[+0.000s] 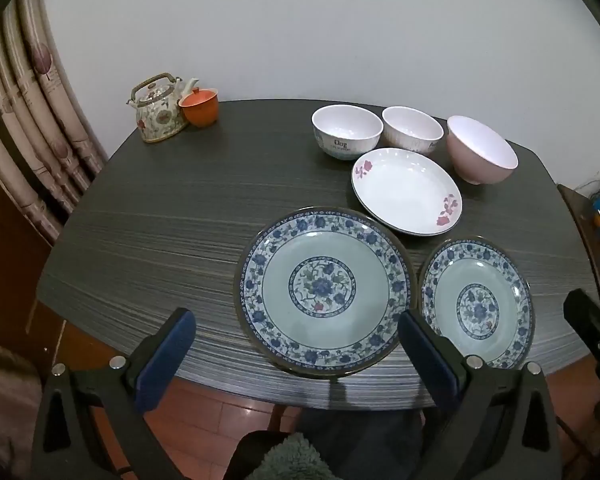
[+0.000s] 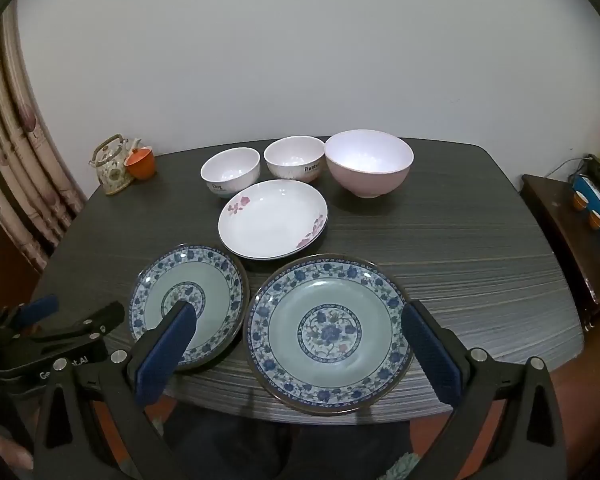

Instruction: Organize plates and bowls

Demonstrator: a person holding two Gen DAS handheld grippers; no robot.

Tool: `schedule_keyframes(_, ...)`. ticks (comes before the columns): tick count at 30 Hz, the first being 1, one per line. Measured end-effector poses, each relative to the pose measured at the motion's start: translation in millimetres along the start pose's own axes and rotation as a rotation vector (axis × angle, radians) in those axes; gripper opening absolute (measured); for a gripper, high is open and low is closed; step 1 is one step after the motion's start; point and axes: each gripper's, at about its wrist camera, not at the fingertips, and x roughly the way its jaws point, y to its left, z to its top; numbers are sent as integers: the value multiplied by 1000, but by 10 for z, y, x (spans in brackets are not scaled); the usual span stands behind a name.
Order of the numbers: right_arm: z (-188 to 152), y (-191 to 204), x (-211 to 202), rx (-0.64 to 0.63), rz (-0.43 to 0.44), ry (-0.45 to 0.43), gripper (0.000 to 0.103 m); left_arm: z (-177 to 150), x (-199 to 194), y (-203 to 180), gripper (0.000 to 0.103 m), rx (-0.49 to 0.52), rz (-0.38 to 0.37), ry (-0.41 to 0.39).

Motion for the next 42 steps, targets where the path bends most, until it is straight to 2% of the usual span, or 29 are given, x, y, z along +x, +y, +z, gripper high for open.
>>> schedule_keyframes(5, -9, 6, 11, 0, -3, 4, 101, -11, 7, 12, 103, -3, 8, -15)
schedule_keyframes(38, 8, 18, 3, -7, -5, 14, 101, -27, 8, -26, 103, -1, 8, 14)
schedule_keyframes(42, 9, 22, 4, -8, -6, 13, 101, -27, 39, -21, 103, -8, -10, -2)
